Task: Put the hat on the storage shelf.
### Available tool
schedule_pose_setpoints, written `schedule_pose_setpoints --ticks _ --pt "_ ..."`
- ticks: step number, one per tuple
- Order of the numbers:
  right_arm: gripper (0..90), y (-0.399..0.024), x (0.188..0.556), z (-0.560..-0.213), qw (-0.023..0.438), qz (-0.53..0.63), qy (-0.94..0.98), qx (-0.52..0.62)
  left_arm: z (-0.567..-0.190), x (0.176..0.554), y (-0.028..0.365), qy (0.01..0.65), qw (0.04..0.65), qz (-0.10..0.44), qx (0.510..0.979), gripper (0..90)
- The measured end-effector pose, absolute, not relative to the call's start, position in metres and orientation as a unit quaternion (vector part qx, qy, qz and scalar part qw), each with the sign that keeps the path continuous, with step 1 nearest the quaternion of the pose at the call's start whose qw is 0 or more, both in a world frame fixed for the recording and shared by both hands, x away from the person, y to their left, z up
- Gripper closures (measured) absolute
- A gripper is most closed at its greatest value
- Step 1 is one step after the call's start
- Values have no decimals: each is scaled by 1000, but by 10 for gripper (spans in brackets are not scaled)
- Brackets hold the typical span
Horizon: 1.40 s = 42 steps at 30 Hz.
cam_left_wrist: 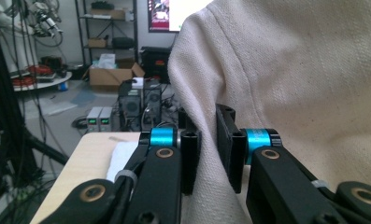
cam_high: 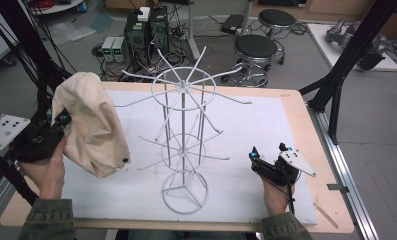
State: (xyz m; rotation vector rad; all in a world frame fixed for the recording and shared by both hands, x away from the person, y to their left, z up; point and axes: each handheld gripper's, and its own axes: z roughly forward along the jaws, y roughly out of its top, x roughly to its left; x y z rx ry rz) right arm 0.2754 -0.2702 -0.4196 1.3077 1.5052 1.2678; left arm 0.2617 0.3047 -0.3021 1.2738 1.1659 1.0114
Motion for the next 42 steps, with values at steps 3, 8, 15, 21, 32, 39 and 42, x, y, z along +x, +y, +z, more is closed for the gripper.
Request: schedule_pose_setpoints --ticks 3,8,15,21,32,39,42 --pt "49 -270 275 -419 380 497 589 512 -295 260 303 480 551 435 526 813" --pt "49 -270 275 -419 379 497 590 512 -286 256 302 453 581 463 493 813" --pt "49 -270 275 -420 380 498 590 509 -274 250 304 407 632 468 465 813" --pt "49 -270 275 -420 380 498 590 508 -265 246 307 394 641 466 465 813" --pt "49 -270 275 -420 381 498 590 508 -248 243 306 378 653 456 471 812" --pt "49 -270 275 -420 381 498 590 508 -236 243 304 367 666 447 471 812" --pt "49 -270 275 -420 380 498 590 509 -228 241 302 358 672 446 471 812"
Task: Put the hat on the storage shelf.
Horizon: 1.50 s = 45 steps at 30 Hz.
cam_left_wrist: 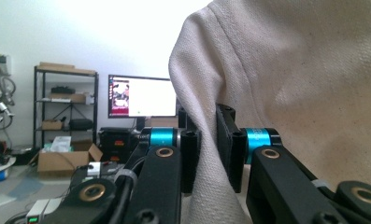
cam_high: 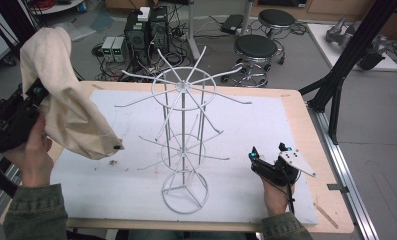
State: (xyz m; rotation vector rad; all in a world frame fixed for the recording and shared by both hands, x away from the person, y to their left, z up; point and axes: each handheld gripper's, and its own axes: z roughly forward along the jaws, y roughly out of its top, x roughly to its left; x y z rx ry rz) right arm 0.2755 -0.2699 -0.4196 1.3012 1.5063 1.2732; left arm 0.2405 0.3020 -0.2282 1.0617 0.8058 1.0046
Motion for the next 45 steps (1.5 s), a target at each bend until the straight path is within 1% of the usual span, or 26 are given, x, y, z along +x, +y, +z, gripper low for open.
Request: schedule_pose_setpoints --ticks 10,18,26,45 --pt "49 -270 276 -420 378 499 591 508 -205 238 295 336 689 430 477 812" --pt "50 -270 276 -420 378 499 592 508 -195 246 279 316 698 411 494 812" --pt "49 -270 276 -420 377 500 593 507 -183 245 262 292 704 402 508 811" --pt "49 -270 276 -420 378 500 594 504 -183 232 243 257 703 389 536 808"
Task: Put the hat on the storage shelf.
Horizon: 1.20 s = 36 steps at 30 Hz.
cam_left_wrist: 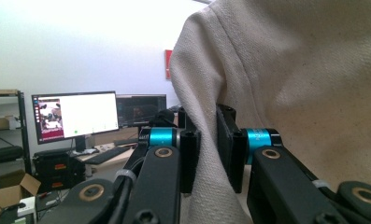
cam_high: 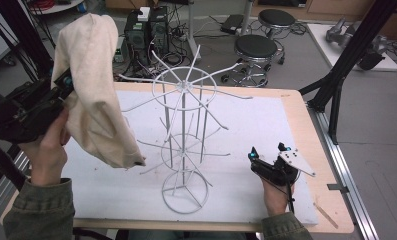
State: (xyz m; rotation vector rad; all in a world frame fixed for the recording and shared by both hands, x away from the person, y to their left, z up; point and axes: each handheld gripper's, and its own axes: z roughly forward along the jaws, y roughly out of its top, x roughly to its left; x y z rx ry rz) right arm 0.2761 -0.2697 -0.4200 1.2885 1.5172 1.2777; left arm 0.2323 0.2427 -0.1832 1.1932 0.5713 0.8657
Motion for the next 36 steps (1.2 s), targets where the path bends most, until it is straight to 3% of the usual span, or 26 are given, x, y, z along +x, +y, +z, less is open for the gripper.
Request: schedule_pose_setpoints --ticks 19,36 --pt "49 -269 276 -420 374 500 596 504 -169 221 215 229 677 406 570 808" --pt "49 -269 276 -420 373 499 597 506 -189 231 200 216 636 395 627 809"
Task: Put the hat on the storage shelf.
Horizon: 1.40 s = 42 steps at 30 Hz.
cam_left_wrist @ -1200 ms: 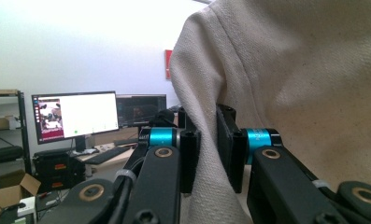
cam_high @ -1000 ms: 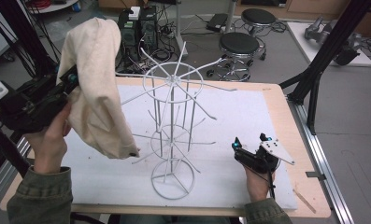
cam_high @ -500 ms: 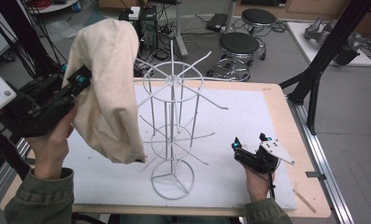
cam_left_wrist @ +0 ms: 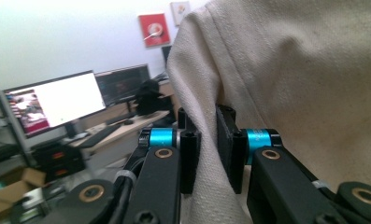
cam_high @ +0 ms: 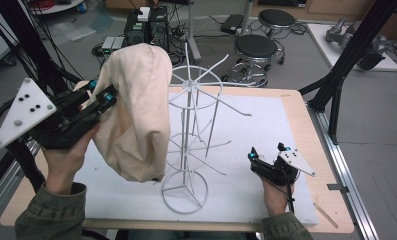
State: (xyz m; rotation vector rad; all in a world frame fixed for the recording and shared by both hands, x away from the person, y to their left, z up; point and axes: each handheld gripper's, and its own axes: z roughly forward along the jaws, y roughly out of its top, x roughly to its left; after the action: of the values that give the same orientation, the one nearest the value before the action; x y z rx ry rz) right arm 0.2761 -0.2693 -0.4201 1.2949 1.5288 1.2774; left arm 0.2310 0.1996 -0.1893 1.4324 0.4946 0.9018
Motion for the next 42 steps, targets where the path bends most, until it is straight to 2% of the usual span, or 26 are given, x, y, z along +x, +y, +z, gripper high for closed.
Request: schedule_pose_setpoints --ticks 9,22,25,33,37,42 --pt "49 -269 276 -420 375 499 596 506 -205 232 211 234 648 384 615 808" --pt "50 -269 276 -420 377 497 597 505 -209 233 214 234 652 367 621 779" --pt "49 -269 276 -420 376 498 596 505 -210 233 216 233 663 356 616 722" --pt "49 -269 276 -420 374 498 595 508 -215 237 225 248 691 328 594 468" --pt "49 -269 276 -420 375 498 595 507 -215 234 231 245 710 322 576 416" --pt "49 -269 276 -420 375 498 595 508 -212 224 239 245 725 342 545 392"
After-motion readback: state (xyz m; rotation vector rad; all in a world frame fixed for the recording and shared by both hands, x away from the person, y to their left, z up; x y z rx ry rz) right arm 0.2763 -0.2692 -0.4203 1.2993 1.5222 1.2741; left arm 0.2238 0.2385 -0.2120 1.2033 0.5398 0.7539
